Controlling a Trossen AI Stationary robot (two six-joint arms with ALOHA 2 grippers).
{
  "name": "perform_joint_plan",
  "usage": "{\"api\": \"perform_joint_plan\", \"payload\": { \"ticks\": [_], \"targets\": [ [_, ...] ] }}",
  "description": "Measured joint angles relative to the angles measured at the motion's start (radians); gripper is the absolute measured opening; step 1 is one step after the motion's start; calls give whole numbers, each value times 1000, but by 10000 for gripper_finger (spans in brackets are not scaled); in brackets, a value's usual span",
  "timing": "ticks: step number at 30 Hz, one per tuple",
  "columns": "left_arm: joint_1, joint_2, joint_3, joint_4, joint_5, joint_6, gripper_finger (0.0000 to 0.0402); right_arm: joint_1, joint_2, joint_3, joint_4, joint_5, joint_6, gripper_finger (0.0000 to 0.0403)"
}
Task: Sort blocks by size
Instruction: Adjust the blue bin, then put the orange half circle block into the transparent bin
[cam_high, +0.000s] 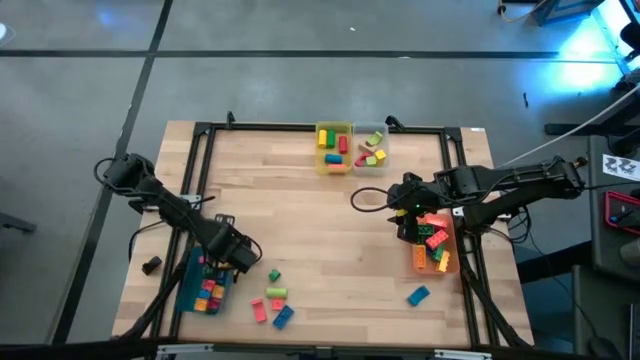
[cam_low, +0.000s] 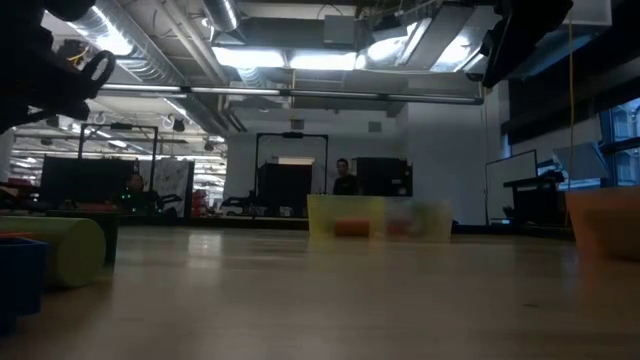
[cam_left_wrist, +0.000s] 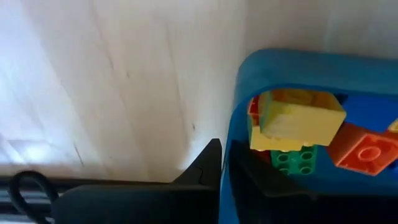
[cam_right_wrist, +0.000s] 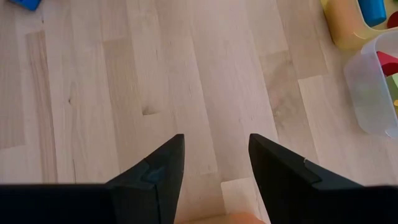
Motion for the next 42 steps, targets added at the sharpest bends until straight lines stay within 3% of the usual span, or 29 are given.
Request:
{"api": "perform_joint_plan", "payload": {
  "ticks": [15,22,27,31,36,42],
  "targets": [
    [0,0,7,-21,-2,-167,109,0,0,0,0,0,0,182],
    [0,0,106,-145,1,-178,116,0,0,0,0,0,0,182],
    [0,0,196,-131,1,-303,114,0,0,0,0,0,6,182],
    [0,0,243,-21,1,-429,114,0,0,0,0,0,7,182],
    [-4,1,246,239,-4,-630,114,0,0,0,0,0,8,182],
    [-40,5,180,566,-8,-654,114,0,0,0,-6,0,8,182]
  ]
}}
